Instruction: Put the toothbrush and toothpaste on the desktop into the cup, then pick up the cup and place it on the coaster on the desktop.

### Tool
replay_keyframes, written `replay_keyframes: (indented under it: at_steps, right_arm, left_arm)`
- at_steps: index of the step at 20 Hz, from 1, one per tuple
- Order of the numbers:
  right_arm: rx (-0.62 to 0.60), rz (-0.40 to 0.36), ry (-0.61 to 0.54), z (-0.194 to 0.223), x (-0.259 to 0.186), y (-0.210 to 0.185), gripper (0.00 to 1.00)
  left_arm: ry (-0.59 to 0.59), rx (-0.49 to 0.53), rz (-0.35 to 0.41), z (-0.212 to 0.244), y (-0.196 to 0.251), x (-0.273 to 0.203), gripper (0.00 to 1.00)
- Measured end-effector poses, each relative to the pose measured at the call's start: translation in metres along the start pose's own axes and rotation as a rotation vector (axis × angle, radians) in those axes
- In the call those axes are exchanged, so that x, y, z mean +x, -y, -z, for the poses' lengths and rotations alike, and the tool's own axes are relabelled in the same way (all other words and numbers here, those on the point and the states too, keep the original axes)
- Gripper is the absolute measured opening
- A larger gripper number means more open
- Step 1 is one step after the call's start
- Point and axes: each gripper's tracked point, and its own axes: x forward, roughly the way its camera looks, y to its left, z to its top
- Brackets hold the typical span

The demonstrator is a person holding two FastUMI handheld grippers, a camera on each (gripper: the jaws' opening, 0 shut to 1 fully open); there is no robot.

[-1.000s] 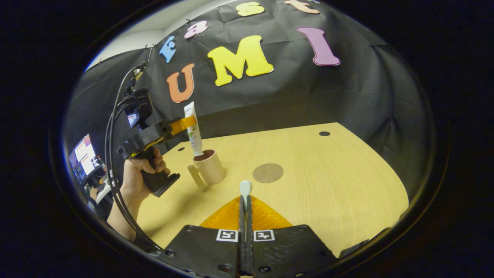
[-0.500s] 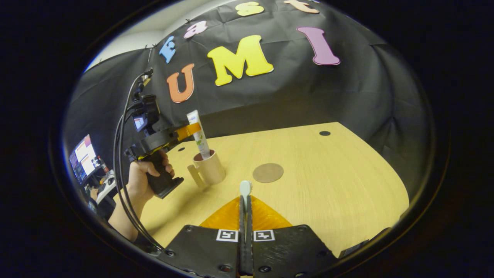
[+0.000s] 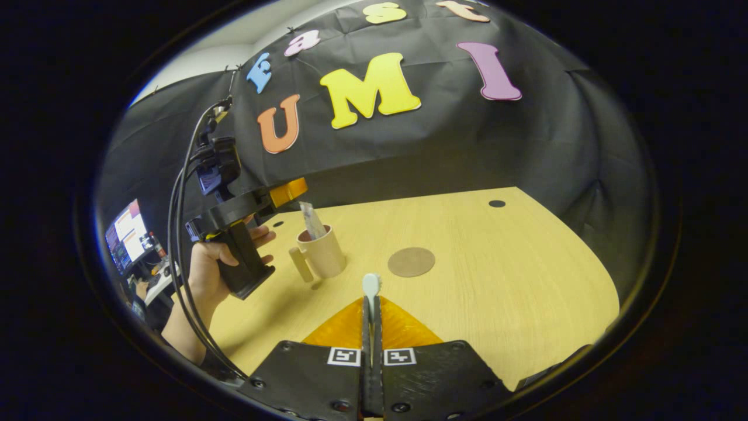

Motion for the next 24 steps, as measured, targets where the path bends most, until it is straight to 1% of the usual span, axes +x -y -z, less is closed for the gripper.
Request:
replay_keyframes:
  at_steps: [1, 2, 3, 6, 9, 14, 17, 18, 19, 20, 22, 24]
  right_arm:
    - [0.0, -0.001, -0.001, 0.0, 0.001, 0.0, 0.0]
    - [0.002, -0.006, 0.001, -0.001, 0.0, -0.001, 0.0]
    - [0.003, -0.012, 0.002, -0.002, 0.001, -0.003, 0.0]
    - [-0.033, -0.041, 0.021, -0.018, 0.015, -0.026, 0.0]
    - [-0.086, -0.088, 0.061, -0.038, 0.021, -0.055, 0.0]
    - [-0.183, -0.149, 0.192, -0.091, 0.039, -0.099, 0.0]
    - [-0.203, -0.188, 0.271, -0.123, 0.057, -0.121, 0.0]
    - [-0.192, -0.211, 0.298, -0.132, 0.064, -0.129, 0.0]
    - [-0.187, -0.244, 0.323, -0.142, 0.068, -0.14, 0.0]
    - [-0.198, -0.256, 0.351, -0.15, 0.075, -0.148, 0.0]
    - [-0.214, -0.276, 0.416, -0.172, 0.082, -0.159, 0.0]
    - [-0.152, -0.303, 0.453, -0.185, 0.089, -0.166, 0.0]
  left_arm:
    - [0.008, 0.008, -0.001, -0.004, -0.002, 0.0, 0.79]
    - [0.011, 0.021, -0.005, -0.005, -0.005, -0.003, 0.91]
    - [0.012, 0.03, -0.01, -0.008, -0.008, -0.006, 0.92]
    - [0.031, 0.037, -0.015, -0.017, -0.016, -0.018, 0.92]
    - [0.038, 0.039, -0.024, -0.023, -0.028, -0.032, 0.93]
    - [0.056, 0.066, -0.049, -0.028, -0.054, -0.052, 0.92]
    - [0.053, 0.067, -0.076, -0.027, -0.073, -0.062, 0.93]
    - [0.052, 0.07, -0.083, -0.027, -0.077, -0.066, 0.92]
    - [0.049, 0.076, -0.092, -0.026, -0.082, -0.069, 0.82]
    - [0.046, 0.084, -0.099, -0.025, -0.087, -0.071, 0.92]
    - [0.047, 0.091, -0.115, -0.026, -0.094, -0.075, 0.93]
    - [0.043, 0.092, -0.131, -0.025, -0.101, -0.077, 0.93]
